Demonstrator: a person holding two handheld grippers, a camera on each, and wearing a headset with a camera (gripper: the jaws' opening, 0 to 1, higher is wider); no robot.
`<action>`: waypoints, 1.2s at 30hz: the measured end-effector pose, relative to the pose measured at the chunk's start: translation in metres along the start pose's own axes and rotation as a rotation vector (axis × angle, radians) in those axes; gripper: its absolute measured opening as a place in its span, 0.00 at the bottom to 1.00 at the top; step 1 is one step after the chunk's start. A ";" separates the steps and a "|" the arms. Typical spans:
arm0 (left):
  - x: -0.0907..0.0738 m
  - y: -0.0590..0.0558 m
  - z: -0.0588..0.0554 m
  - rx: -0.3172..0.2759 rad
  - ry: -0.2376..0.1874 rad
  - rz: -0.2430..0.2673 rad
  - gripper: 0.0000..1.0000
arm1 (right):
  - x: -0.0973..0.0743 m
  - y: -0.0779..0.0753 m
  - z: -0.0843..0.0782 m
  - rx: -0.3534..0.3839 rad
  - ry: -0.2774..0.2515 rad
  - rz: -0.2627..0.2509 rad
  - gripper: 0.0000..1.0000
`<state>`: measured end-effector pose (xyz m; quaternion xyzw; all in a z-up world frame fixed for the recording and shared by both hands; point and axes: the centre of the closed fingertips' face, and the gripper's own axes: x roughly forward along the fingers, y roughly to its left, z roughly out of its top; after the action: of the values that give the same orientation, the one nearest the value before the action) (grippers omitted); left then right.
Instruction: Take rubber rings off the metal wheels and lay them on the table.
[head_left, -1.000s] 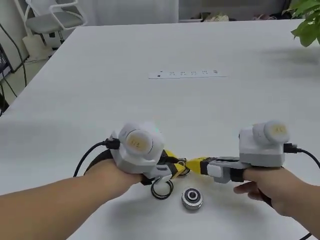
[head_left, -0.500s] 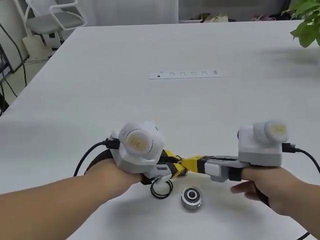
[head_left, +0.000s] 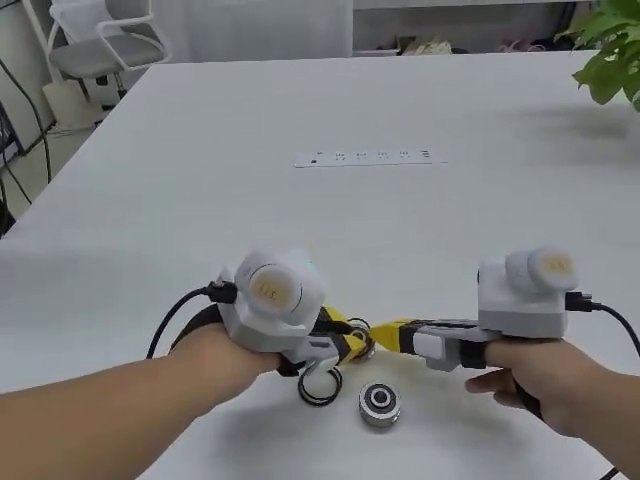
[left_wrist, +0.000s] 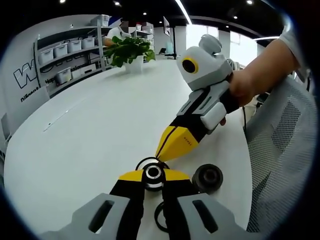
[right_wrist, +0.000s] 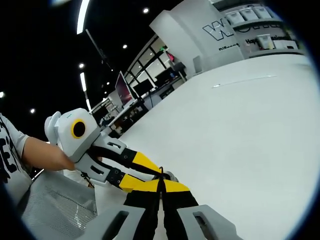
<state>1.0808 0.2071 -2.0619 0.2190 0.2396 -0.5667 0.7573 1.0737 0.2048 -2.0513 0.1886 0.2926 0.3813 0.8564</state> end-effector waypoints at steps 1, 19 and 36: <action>-0.001 0.000 0.000 0.016 0.005 -0.002 0.08 | 0.000 0.000 0.000 0.001 0.000 0.001 0.00; -0.030 -0.007 0.020 0.040 -0.078 -0.029 0.25 | -0.005 0.009 0.015 0.019 -0.042 0.037 0.00; -0.076 -0.013 0.040 0.052 -0.161 -0.021 0.46 | -0.007 0.034 0.025 0.021 -0.071 0.090 0.00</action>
<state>1.0542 0.2368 -1.9849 0.1899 0.1654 -0.5964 0.7621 1.0675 0.2188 -2.0112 0.2239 0.2575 0.4095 0.8461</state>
